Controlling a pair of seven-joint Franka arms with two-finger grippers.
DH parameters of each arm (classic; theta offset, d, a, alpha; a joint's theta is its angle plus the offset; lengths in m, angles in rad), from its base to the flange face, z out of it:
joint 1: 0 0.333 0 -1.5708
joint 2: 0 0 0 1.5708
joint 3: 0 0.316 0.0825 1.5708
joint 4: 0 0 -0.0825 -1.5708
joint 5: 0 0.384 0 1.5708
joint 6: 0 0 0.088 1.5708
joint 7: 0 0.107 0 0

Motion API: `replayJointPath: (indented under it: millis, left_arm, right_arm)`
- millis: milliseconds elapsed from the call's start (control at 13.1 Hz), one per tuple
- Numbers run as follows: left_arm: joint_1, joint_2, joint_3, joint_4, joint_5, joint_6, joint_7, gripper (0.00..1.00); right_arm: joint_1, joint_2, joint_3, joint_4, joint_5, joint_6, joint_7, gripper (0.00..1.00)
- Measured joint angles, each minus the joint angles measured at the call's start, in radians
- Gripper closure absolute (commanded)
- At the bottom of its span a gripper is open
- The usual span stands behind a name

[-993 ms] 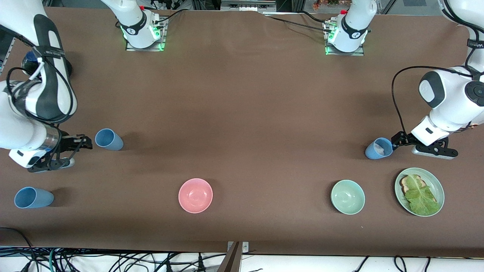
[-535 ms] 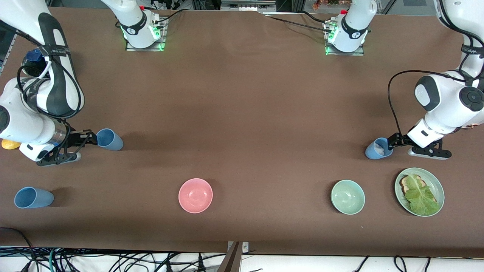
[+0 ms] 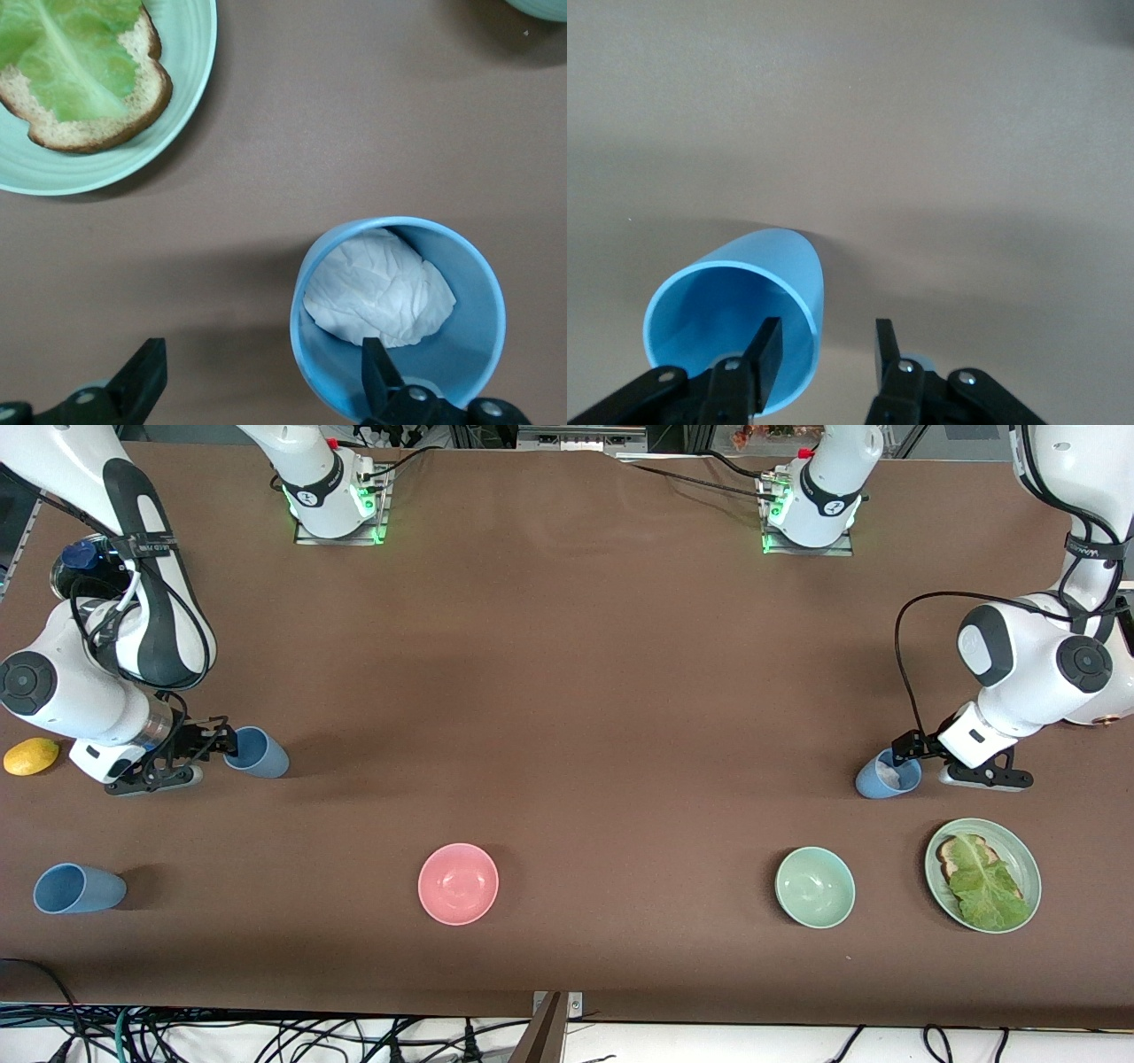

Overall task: Stack blue cups with both arms
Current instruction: 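Grasp the tissue cup with the left gripper while the right gripper grasps another, then carry the tissue cup mid-table with the left gripper while the right gripper lifts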

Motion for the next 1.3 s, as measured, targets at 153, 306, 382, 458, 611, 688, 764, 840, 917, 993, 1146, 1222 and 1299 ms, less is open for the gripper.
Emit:
replayJointPath:
  millis: [153,306,382,458,611,688,764,840,917,993,1146,1222,1299]
  left_arm:
    - [-0.001,0.005,-0.003,-0.006,-0.03,-0.002,-0.005,0.45]
    - [-0.004,0.012,-0.008,-0.006,-0.047,-0.002,-0.005,0.62]
    - [-0.006,0.013,-0.009,-0.006,-0.048,-0.002,-0.005,0.68]
    - [-0.006,0.013,-0.01,-0.006,-0.048,-0.002,-0.006,0.76]
    - [-0.007,0.015,-0.012,-0.008,-0.051,-0.002,-0.011,0.92]
    - [-0.007,0.016,-0.013,-0.008,-0.052,-0.002,-0.015,1.0]
    - [-0.007,0.016,-0.014,-0.008,-0.053,-0.002,-0.017,1.0]
    - [-0.008,0.013,-0.019,-0.008,-0.056,-0.002,-0.019,1.0]
    - [-0.008,0.013,-0.022,-0.008,-0.056,-0.002,-0.02,1.0]
    - [-0.008,0.013,-0.022,-0.008,-0.056,-0.002,-0.02,1.0]
    - [-0.008,0.013,-0.022,-0.008,-0.056,-0.002,-0.02,1.0]
    - [-0.008,0.013,-0.022,-0.008,-0.056,-0.002,-0.02,1.0]
    - [-0.008,0.013,-0.024,-0.007,-0.056,-0.002,-0.02,1.0]
  right_arm:
    - [0.0,0.0,0.0,-0.003,0.0,0.003,0.0,0.62]
    - [0.0,0.0,0.001,-0.005,0.0,0.004,0.0,0.82]
    - [0.0,0.0,0.001,-0.006,0.0,0.004,0.0,0.89]
    - [0.0,0.0,0.001,-0.007,0.0,0.004,0.0,0.92]
    - [0.0,0.0,0.004,-0.007,0.001,0.004,0.0,0.98]
    - [0.0,0.0,0.007,-0.007,0.002,0.004,0.0,0.99]
    - [0.0,0.0,0.008,-0.007,0.002,0.004,0.0,0.99]
    - [0.0,-0.001,0.009,-0.007,0.003,0.004,0.0,1.0]
    - [0.0,-0.001,0.009,-0.007,0.003,0.004,0.0,1.0]
    - [0.0,-0.001,0.009,-0.007,0.003,0.004,0.0,1.0]
    - [0.0,-0.001,0.009,-0.007,0.003,0.004,0.0,1.0]
    - [0.0,-0.001,0.009,-0.007,0.003,0.004,0.0,1.0]
    - [0.0,-0.001,0.009,-0.007,0.003,0.004,0.0,1.0]
